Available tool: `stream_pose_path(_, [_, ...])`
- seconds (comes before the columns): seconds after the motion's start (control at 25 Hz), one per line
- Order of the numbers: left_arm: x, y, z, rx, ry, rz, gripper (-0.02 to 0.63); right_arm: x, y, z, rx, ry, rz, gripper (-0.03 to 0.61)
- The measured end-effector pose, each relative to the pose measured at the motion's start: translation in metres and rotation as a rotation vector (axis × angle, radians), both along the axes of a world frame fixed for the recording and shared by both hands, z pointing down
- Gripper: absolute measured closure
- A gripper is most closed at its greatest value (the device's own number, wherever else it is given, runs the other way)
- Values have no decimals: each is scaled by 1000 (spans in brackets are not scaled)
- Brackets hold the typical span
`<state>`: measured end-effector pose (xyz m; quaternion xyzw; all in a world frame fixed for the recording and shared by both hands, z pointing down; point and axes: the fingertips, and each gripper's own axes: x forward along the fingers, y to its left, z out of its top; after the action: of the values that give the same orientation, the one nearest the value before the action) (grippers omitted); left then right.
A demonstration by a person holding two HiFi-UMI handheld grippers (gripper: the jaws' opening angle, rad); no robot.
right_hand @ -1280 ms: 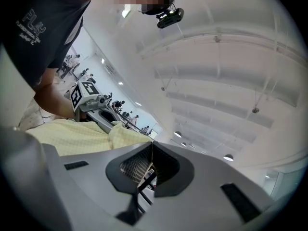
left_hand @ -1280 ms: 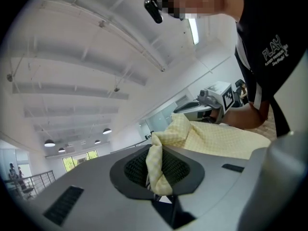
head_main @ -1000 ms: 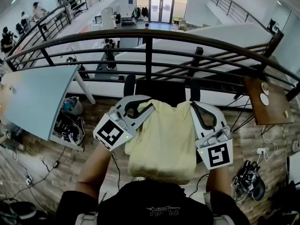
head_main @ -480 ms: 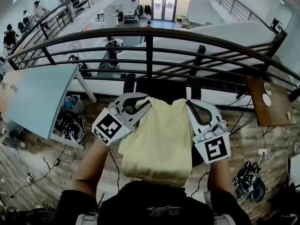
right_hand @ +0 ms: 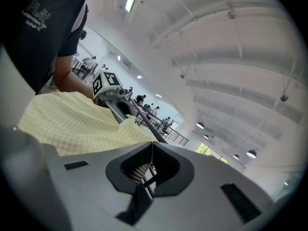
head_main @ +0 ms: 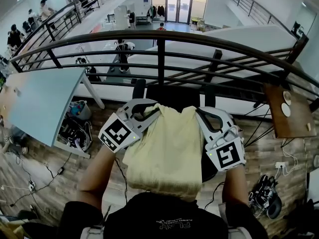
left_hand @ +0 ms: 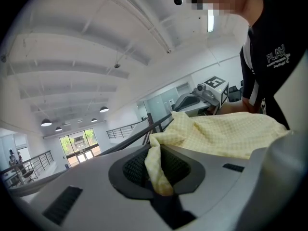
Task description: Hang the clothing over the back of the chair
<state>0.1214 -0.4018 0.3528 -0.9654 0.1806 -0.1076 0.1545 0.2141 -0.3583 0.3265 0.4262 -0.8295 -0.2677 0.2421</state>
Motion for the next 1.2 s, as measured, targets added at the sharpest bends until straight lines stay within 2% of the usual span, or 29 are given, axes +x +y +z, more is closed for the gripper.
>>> stream_pose_path(0.16, [0,-4,8,-18,-7,-3,546,-4,-4,9,-26,11,-19,557])
stream_pose_path(0.4, [-4,-12,25,-107,-14,-24,531,-8,-10,25,-69,19,-29,557])
stream_pose_path(0.72, [1,-19,34,-140,-23,14,531,-7,-23,46,-127,-15,-41,557])
stream_pose_path(0.96, [2,-24,47,-167,-51,12,531,-5,-26,58,-169,4,-36,557])
stream_pose_path(1.2, [2,-29,60,-172,-102,14,485,-5,-31,64,-187,-30,-51,555])
